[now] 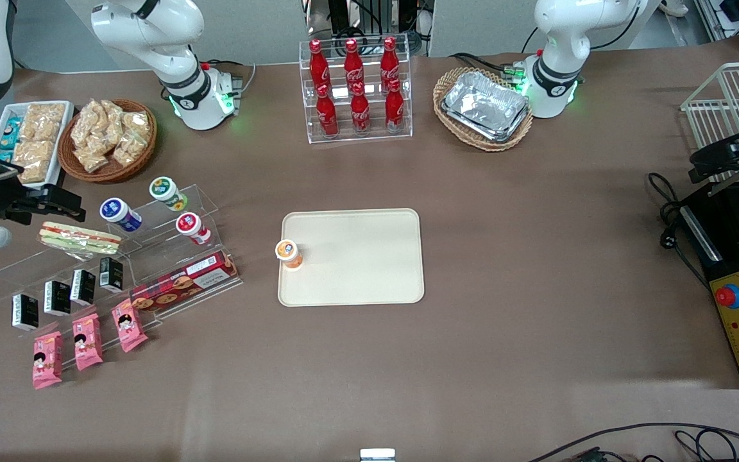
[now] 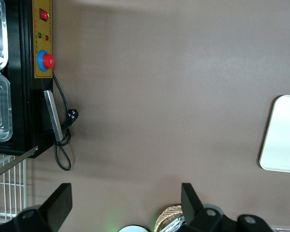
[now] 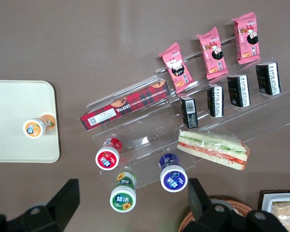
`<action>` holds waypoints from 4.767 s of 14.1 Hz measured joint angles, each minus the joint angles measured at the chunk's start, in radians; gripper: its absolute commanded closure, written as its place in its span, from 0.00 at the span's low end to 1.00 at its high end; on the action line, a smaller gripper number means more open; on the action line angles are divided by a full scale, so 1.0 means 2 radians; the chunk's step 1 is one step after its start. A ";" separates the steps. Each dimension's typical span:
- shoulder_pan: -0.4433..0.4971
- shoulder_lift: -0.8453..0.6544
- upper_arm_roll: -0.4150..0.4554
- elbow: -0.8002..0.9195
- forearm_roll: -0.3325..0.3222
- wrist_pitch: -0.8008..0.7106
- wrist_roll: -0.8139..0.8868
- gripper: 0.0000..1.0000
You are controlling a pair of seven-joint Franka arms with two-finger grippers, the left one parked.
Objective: Place sandwich on tray
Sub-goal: 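Move the right gripper over the wrapped sandwich on the acrylic rack, then lower the open right gripper around the wrapped sandwich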
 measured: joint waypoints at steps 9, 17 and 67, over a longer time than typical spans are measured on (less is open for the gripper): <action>-0.009 0.000 -0.005 0.000 0.001 0.000 -0.078 0.00; -0.049 0.000 -0.036 0.000 0.001 0.023 -0.331 0.00; -0.098 0.007 -0.076 -0.241 -0.012 0.216 -0.879 0.00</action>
